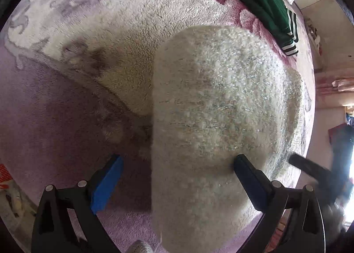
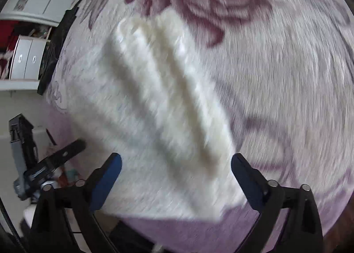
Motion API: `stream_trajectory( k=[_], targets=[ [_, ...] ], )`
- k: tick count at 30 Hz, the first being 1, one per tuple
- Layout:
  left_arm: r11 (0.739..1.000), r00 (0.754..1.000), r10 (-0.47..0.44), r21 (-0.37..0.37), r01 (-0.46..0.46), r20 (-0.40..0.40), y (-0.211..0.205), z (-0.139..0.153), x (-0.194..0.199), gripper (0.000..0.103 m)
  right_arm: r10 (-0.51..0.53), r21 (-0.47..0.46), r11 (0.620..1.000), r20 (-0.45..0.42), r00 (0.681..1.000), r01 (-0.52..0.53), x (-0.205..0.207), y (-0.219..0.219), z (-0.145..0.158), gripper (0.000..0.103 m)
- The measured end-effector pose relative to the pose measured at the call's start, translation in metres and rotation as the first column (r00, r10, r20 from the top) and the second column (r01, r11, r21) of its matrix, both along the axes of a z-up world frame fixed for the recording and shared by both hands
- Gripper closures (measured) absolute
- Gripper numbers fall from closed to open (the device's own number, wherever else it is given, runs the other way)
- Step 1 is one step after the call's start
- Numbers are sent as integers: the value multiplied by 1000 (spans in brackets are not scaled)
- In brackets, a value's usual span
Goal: Fold large clothes
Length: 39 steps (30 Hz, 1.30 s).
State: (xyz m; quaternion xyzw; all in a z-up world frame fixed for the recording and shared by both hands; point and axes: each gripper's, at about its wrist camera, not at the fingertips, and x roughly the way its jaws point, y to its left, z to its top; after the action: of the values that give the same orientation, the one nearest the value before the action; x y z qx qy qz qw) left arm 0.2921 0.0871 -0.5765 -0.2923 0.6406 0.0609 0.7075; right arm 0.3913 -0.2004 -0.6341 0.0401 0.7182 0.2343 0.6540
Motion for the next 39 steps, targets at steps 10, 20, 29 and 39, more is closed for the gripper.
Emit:
stream_trajectory(
  k=[10, 20, 29, 39],
  targets=[
    [964, 987, 50, -267, -8, 152, 13, -33, 22, 10, 168, 400, 915, -270, 948, -48, 51, -3, -108, 0],
    [980, 983, -39, -183, 72, 179, 10, 22, 56, 36, -33, 510, 828, -371, 928, 233, 43, -32, -82, 47],
    [956, 938, -193, -162, 246, 288, 7, 98, 185, 36, -191, 582, 727, -338, 922, 364, 100, -77, -2, 49],
    [914, 873, -322, -118, 387, 366, -3, 134, 423, 36, -356, 592, 686, -234, 905, 423, 295, -94, 69, 49]
  ],
)
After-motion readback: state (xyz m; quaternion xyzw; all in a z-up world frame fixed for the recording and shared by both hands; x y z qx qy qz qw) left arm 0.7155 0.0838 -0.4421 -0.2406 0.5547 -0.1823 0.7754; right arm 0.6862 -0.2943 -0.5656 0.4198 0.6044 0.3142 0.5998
